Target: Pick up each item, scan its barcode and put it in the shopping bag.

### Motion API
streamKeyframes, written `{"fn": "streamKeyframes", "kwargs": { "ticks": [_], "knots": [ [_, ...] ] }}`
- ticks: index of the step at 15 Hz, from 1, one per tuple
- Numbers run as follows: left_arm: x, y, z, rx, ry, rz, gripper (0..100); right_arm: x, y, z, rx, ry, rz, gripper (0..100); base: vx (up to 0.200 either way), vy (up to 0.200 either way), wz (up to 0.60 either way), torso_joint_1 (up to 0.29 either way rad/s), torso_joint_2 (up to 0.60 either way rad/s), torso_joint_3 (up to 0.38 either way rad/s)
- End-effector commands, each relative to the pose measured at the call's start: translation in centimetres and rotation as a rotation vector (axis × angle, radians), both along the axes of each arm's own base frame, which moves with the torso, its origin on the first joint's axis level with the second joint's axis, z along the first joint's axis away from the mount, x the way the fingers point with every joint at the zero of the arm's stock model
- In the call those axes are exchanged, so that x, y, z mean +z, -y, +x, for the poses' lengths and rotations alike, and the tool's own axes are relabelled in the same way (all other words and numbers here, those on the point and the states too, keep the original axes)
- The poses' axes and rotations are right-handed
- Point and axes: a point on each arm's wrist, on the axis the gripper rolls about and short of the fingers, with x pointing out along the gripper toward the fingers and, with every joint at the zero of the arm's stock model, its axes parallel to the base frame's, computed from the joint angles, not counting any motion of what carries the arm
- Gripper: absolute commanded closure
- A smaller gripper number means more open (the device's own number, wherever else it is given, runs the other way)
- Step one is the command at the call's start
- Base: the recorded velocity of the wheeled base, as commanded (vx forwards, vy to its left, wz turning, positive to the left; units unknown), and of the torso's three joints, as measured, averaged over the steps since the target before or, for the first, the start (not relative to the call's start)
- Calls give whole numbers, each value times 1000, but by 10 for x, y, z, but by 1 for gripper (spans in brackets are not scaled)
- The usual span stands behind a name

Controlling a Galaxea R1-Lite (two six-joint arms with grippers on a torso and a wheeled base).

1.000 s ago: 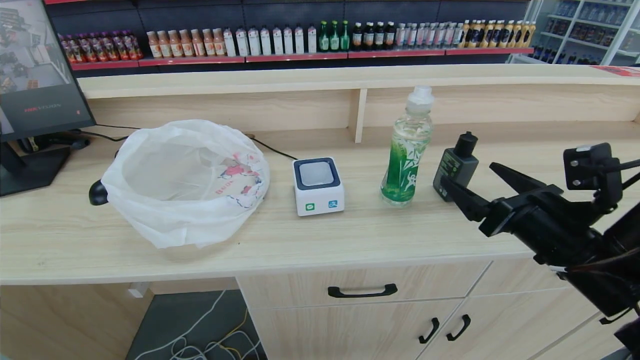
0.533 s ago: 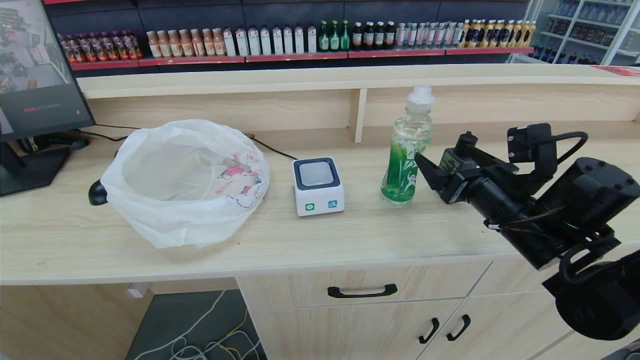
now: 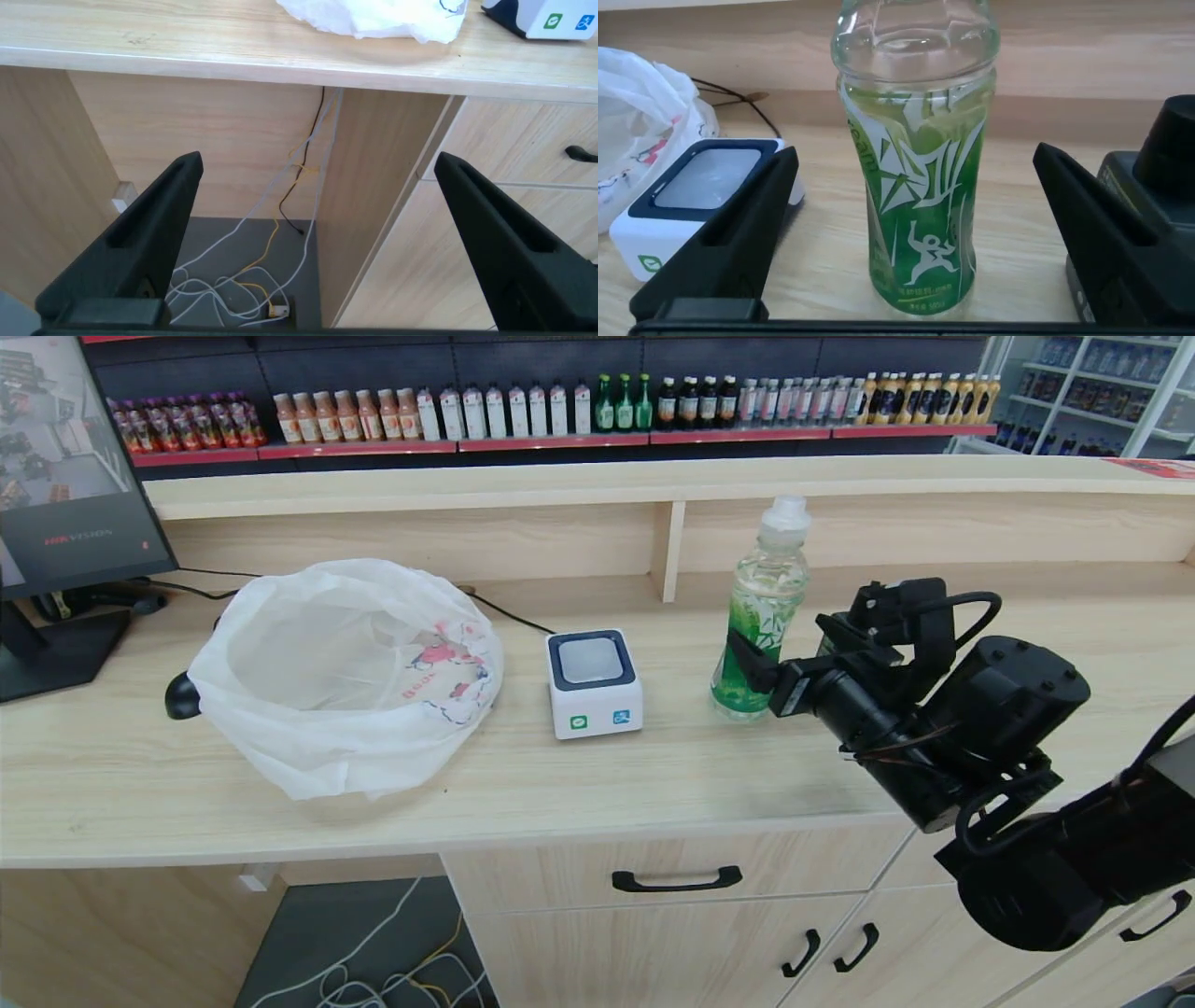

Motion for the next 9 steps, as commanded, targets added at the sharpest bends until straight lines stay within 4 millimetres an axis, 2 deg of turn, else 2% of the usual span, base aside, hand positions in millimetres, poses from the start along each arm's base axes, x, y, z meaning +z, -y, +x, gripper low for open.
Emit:
{"fn": "streamKeyframes", "kwargs": {
  "ticks": [1, 9],
  "knots": [
    [0, 0, 0, 1, 0, -1, 0, 3, -6, 12, -1, 24, 13, 0, 0, 0, 0, 0, 0, 0],
    [0, 0, 0, 1, 0, -1, 0, 0, -13, 25, 1, 36, 18, 0, 0, 0, 0, 0, 0, 0]
  ]
}}
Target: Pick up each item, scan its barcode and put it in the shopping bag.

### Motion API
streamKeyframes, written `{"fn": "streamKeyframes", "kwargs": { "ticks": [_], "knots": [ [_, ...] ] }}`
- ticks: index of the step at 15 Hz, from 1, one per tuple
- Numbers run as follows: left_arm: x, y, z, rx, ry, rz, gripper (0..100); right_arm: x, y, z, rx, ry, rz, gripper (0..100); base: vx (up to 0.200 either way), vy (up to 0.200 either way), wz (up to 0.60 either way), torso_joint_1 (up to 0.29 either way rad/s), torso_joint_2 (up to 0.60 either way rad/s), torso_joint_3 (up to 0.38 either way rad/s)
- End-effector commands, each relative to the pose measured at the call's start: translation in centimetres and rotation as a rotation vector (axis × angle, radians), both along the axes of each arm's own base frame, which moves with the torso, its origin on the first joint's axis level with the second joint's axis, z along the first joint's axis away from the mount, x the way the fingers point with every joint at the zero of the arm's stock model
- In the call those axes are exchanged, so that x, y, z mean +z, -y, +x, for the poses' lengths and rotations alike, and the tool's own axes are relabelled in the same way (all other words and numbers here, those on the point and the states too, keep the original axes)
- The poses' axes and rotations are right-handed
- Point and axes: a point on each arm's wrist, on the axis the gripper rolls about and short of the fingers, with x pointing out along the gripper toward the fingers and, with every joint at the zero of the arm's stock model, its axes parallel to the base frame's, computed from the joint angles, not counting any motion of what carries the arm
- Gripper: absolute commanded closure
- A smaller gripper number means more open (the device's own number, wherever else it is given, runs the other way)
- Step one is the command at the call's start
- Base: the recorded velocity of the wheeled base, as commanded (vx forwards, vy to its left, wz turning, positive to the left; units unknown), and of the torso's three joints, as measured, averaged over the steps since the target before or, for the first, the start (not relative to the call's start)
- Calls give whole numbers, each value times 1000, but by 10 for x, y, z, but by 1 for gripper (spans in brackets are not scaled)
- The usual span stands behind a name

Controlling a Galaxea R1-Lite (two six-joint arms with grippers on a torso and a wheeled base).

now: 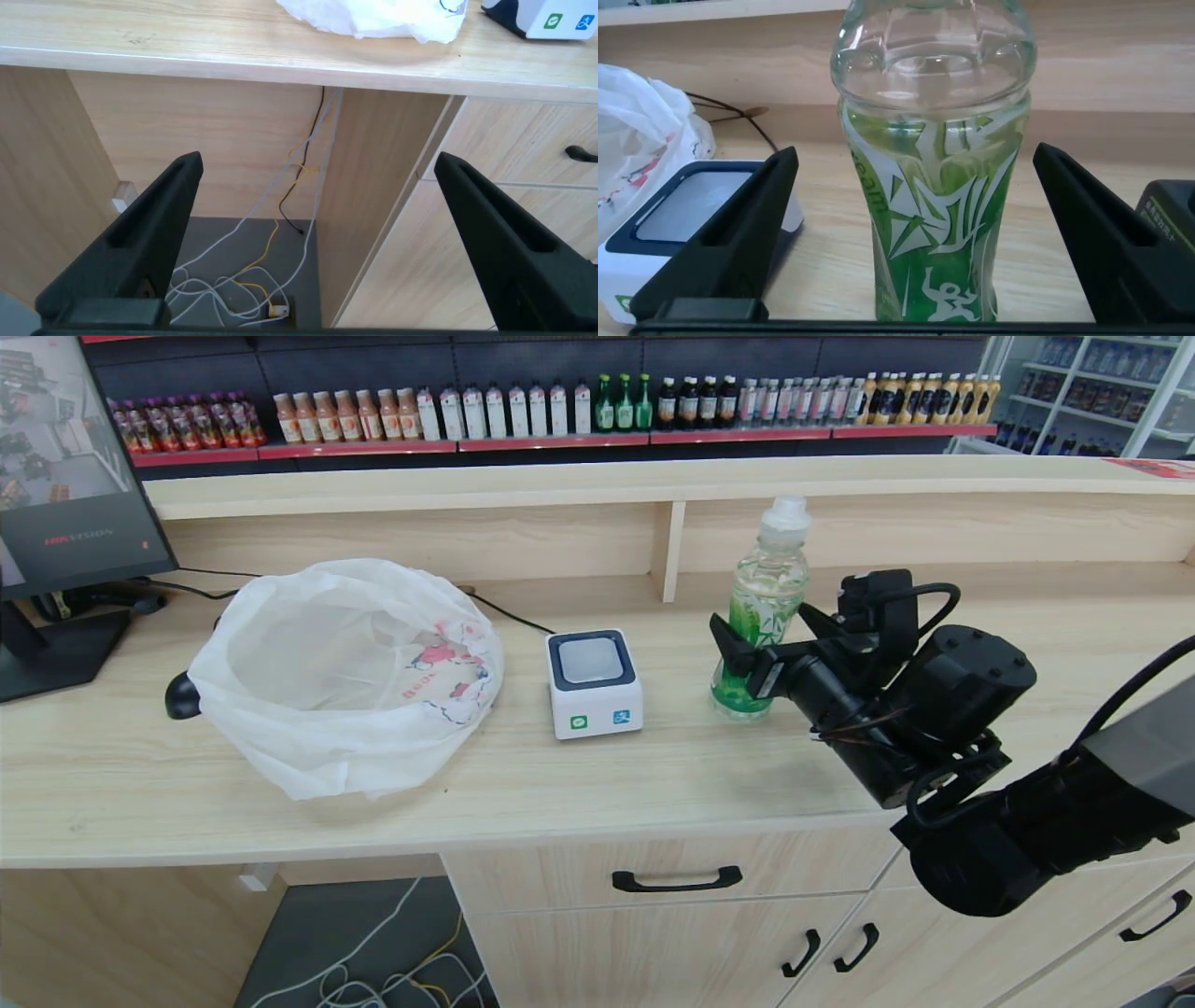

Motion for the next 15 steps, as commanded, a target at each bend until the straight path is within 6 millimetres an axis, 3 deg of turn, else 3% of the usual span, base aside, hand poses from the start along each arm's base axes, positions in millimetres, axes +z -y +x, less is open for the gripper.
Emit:
{"fn": "streamKeyframes", "kwargs": {
  "ticks": [1, 15],
  "knots": [
    [0, 0, 0, 1, 0, -1, 0, 1, -2, 6, -2, 14, 6, 0, 0, 0, 0, 0, 0, 0],
    [0, 0, 0, 1, 0, -1, 0, -12, -8, 39, -56, 19, 19, 0, 0, 0, 0, 0, 0, 0]
  ]
}}
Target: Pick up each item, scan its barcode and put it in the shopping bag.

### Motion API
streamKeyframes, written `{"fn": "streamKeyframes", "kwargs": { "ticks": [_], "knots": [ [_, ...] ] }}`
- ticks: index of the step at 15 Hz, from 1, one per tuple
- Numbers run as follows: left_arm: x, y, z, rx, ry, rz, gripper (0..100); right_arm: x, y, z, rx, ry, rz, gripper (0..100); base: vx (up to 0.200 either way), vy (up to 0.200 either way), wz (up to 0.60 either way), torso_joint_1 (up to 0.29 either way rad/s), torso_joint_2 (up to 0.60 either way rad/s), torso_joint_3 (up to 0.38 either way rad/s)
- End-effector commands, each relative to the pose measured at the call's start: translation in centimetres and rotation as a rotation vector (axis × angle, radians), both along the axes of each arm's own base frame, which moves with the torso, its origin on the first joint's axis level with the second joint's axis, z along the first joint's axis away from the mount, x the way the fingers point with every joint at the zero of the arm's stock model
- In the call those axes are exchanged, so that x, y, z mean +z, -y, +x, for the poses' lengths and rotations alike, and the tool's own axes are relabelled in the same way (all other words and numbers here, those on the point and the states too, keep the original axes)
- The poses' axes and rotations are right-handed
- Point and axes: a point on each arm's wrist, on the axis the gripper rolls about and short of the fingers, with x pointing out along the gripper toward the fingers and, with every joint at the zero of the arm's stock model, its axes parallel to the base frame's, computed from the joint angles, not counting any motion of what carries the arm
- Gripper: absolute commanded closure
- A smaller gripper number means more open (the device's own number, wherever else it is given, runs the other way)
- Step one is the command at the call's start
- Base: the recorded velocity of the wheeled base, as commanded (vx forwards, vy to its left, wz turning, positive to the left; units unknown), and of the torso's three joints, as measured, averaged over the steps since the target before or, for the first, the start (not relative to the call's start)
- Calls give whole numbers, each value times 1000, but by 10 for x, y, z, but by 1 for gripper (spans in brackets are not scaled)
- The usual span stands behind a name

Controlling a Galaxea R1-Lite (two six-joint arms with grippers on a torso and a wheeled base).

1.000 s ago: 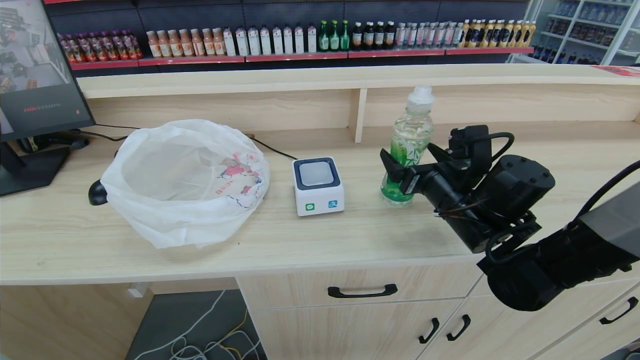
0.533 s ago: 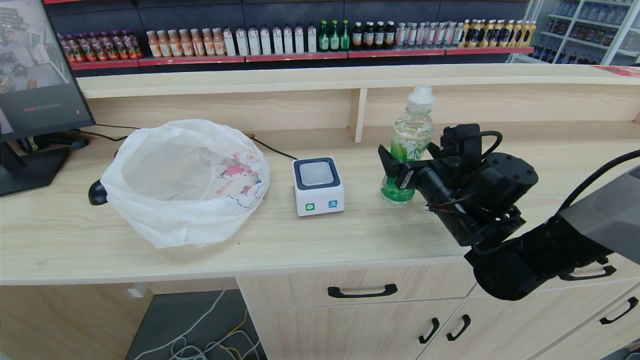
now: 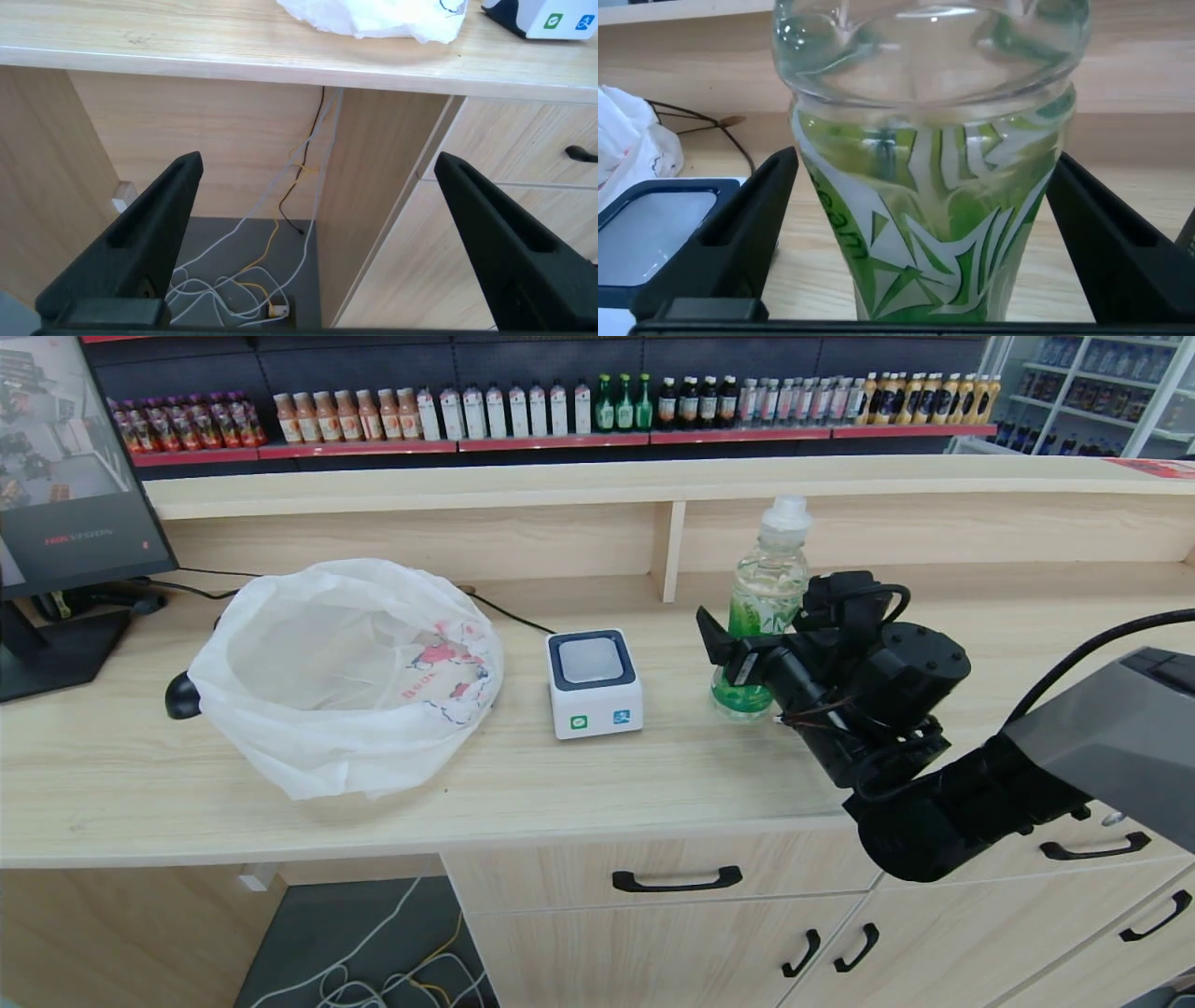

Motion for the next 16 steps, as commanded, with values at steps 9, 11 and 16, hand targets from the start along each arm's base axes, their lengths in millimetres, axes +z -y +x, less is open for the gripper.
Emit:
{"fn": "streamKeyframes", "kwargs": {
  "ticks": [9, 11, 16],
  "knots": [
    [0, 0, 0, 1, 0, 3, 0, -4, 0, 12, -76, -1, 21, 0, 0, 0, 0, 0, 0, 0],
    [0, 0, 0, 1, 0, 3, 0, -1, -1, 13, -79, 13, 29, 0, 0, 0, 0, 0, 0, 0],
    [0, 0, 0, 1, 0, 3, 0, 2, -2, 12, -72, 20, 33, 100, 0, 0, 0, 0, 0, 0]
  ]
}}
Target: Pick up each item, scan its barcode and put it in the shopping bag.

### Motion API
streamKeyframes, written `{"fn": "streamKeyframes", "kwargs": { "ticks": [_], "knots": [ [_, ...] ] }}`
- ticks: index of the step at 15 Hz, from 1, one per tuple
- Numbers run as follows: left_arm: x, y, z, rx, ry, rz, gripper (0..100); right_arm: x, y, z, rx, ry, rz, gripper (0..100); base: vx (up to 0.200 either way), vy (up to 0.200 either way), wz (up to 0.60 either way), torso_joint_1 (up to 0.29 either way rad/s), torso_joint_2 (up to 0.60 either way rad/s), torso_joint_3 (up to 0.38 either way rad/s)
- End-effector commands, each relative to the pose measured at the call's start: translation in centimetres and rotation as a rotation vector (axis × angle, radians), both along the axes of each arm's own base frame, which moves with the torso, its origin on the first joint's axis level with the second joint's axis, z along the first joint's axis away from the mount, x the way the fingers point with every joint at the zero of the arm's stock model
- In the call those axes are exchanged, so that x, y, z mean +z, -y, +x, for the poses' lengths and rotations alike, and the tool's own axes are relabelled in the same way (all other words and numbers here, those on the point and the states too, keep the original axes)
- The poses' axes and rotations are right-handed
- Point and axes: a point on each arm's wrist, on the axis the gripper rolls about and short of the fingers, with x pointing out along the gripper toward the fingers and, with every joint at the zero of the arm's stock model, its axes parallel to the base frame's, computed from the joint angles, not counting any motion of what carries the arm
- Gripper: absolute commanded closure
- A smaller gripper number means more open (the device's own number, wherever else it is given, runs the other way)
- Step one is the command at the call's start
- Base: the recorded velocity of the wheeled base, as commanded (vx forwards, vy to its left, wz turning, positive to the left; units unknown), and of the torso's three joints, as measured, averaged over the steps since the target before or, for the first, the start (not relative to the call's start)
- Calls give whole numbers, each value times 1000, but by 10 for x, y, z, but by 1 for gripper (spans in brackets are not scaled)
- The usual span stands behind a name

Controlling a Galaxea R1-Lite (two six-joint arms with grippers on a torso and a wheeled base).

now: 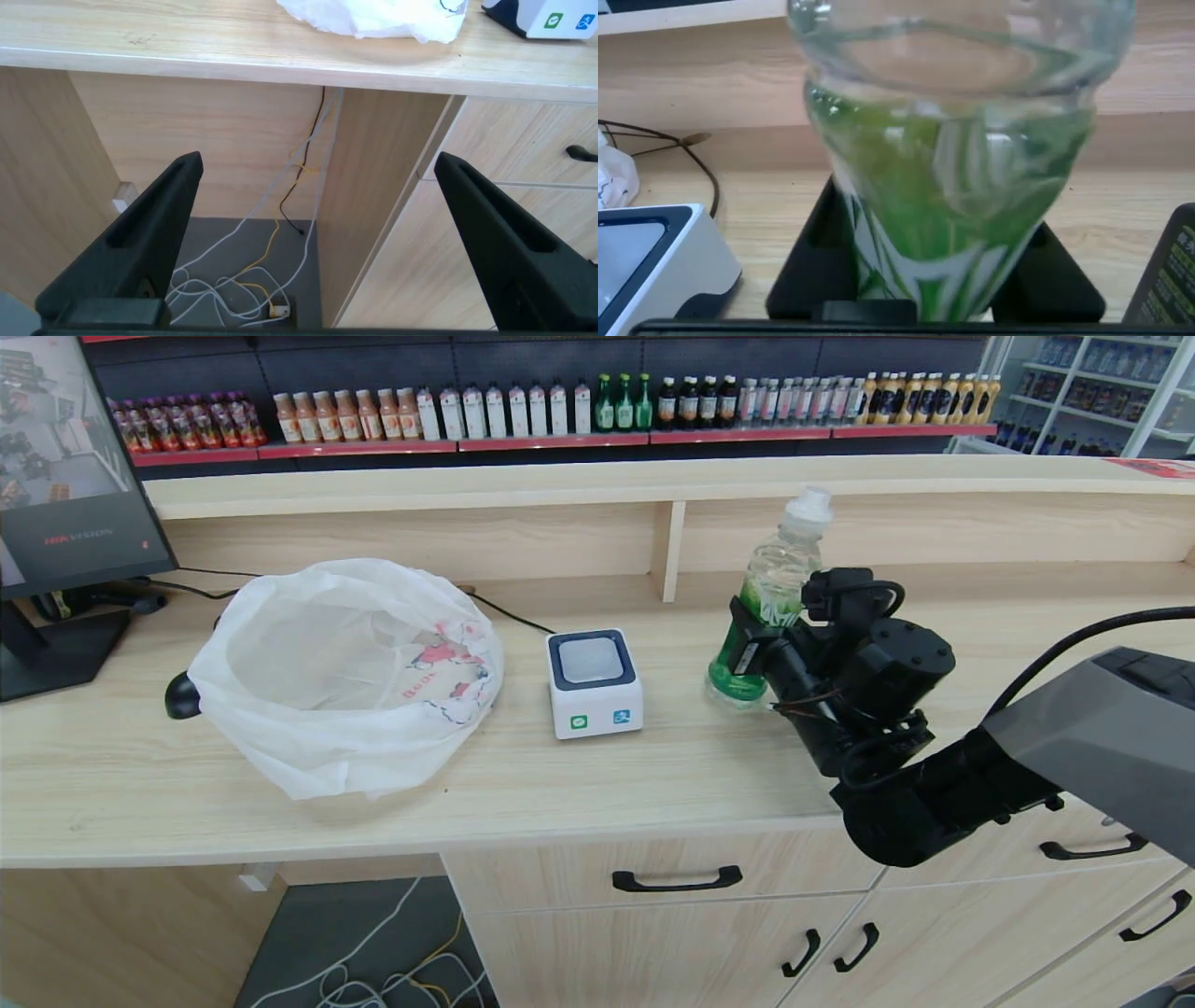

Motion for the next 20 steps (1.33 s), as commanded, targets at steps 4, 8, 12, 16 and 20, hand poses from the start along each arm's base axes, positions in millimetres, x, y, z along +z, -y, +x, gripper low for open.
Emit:
{"fn": "streamKeyframes", "kwargs": {
  "ticks": [4, 8, 12, 16, 20],
  "knots": [
    [0, 0, 0, 1, 0, 0, 0, 6, -1, -4, 8, 13, 4, 100, 0, 0, 0, 0, 0, 0],
    [0, 0, 0, 1, 0, 0, 0, 9, -1, -5, 8, 21, 10, 100, 0, 0, 0, 0, 0, 0],
    [0, 0, 0, 1, -1, 0, 0, 13, 0, -7, 10, 33, 16, 100, 0, 0, 0, 0, 0, 0],
    [0, 0, 0, 1, 0, 0, 0, 21, 2, -10, 11, 53, 27, 100, 0, 0, 0, 0, 0, 0],
    [0, 0, 0, 1, -1, 0, 0, 33, 5, -18, 13, 75, 38, 100, 0, 0, 0, 0, 0, 0]
  ]
}}
